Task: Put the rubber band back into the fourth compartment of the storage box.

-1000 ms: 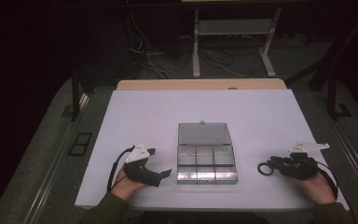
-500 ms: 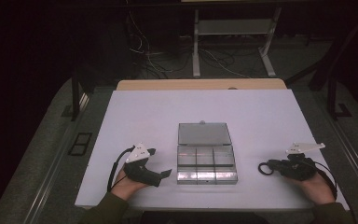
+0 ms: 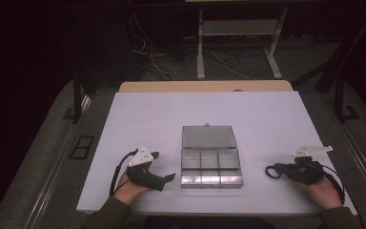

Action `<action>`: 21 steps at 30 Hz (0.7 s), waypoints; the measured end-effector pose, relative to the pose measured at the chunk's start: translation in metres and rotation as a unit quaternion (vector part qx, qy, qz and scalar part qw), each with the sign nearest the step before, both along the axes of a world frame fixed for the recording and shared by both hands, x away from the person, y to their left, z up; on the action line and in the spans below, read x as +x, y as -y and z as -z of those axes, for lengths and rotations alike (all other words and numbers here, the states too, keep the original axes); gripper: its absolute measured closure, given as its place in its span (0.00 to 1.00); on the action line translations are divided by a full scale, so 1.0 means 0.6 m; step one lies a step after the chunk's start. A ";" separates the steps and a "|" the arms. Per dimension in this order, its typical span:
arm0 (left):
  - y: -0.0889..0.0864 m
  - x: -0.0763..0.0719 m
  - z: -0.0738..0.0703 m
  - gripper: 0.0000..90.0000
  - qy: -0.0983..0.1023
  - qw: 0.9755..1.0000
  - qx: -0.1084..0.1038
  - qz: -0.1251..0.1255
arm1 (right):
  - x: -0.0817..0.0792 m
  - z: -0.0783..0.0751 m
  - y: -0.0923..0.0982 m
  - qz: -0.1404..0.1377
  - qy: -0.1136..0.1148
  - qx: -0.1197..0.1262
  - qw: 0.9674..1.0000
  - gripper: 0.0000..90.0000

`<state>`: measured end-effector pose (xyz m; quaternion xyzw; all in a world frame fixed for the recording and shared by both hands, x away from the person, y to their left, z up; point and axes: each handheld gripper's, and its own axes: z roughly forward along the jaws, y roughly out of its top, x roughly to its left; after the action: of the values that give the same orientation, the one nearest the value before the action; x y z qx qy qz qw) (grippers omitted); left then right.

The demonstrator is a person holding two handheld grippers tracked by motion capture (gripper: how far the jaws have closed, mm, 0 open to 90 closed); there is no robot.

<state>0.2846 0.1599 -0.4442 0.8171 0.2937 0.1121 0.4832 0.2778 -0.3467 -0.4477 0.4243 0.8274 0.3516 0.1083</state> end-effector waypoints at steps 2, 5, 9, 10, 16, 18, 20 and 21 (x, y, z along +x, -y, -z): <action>0.000 0.000 0.000 0.00 0.000 1.000 0.000 0.000 | 0.000 -0.002 0.002 0.004 0.001 0.002 1.000 0.95; -0.001 0.000 0.000 0.00 -0.001 1.000 0.000 0.001 | -0.001 -0.003 0.002 0.005 0.003 0.003 1.000 0.95; -0.001 0.000 -0.001 0.00 -0.002 1.000 0.001 -0.001 | -0.001 -0.004 0.002 0.004 0.005 0.004 1.000 0.95; 0.000 0.000 -0.001 0.00 -0.003 1.000 0.002 -0.001 | -0.001 -0.005 0.002 0.005 0.005 0.005 1.000 0.95; 0.001 0.000 -0.001 0.00 -0.005 1.000 0.004 -0.002 | -0.002 -0.010 0.001 0.003 0.006 0.014 1.000 0.95; 0.001 0.000 -0.001 0.00 -0.003 1.000 0.006 -0.001 | -0.002 -0.013 0.001 0.000 0.011 0.022 1.000 0.95; 0.001 0.000 -0.001 0.00 -0.003 1.000 0.005 -0.001 | -0.001 -0.016 0.000 -0.001 0.014 0.029 0.999 0.95; 0.001 0.000 -0.001 0.00 -0.002 1.000 0.005 -0.001 | -0.001 -0.018 -0.001 -0.002 0.014 0.031 0.999 0.95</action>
<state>0.2845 0.1596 -0.4436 0.8193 0.2951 0.1125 0.4785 0.2773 -0.3460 -0.4371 0.4205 0.8155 0.3833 0.1058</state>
